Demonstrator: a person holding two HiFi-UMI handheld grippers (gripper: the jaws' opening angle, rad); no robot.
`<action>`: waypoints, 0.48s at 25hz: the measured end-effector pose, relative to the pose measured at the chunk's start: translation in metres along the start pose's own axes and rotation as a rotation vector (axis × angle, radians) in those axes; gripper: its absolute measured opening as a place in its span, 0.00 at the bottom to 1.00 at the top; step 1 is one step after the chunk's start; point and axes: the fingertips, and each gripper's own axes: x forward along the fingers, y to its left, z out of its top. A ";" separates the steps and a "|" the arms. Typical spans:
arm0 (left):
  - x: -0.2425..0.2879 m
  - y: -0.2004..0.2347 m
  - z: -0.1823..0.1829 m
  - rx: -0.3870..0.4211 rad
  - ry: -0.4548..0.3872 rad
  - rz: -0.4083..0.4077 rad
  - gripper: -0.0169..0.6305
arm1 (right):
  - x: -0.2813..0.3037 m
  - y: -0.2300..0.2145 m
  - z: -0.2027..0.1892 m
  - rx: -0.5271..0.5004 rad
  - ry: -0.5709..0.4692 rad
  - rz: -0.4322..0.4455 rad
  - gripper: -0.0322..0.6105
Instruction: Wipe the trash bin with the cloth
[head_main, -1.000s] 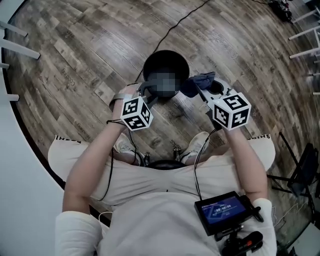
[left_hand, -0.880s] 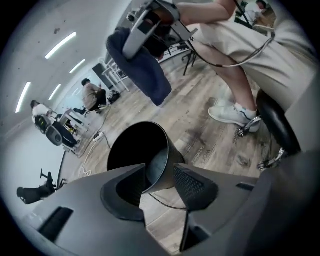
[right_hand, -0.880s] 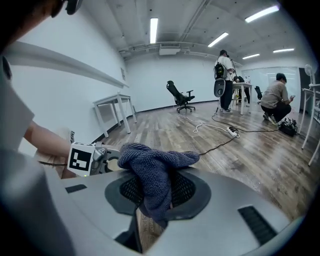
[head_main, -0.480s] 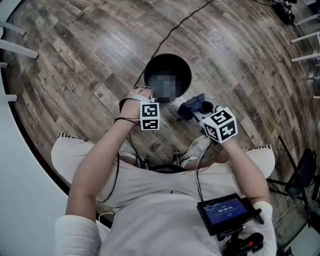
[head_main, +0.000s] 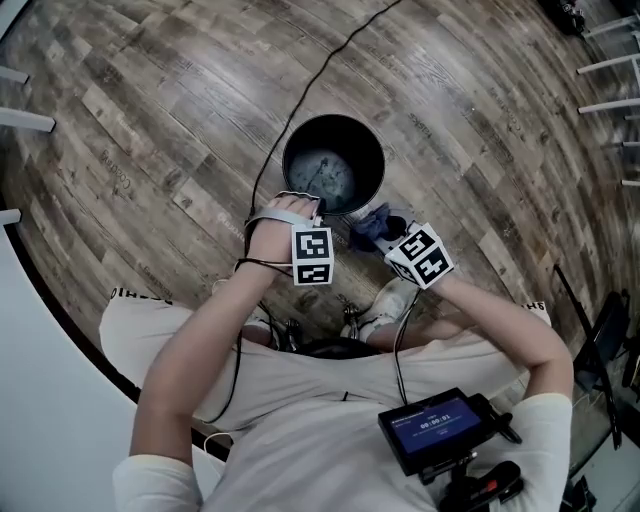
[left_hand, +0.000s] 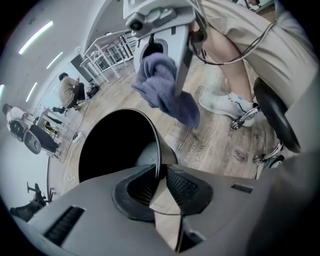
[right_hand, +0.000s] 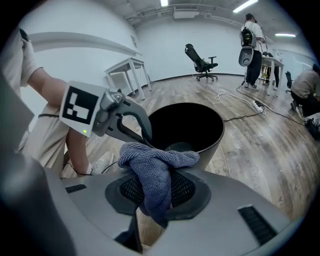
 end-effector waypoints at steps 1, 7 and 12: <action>0.001 0.000 0.003 -0.004 -0.006 -0.005 0.14 | 0.008 -0.002 -0.003 -0.002 0.004 -0.005 0.20; 0.005 0.000 0.019 0.030 -0.038 -0.009 0.12 | 0.051 -0.020 -0.020 0.108 -0.008 -0.057 0.20; 0.006 0.003 0.024 0.027 -0.062 -0.037 0.11 | 0.087 -0.035 -0.042 0.082 0.002 -0.079 0.20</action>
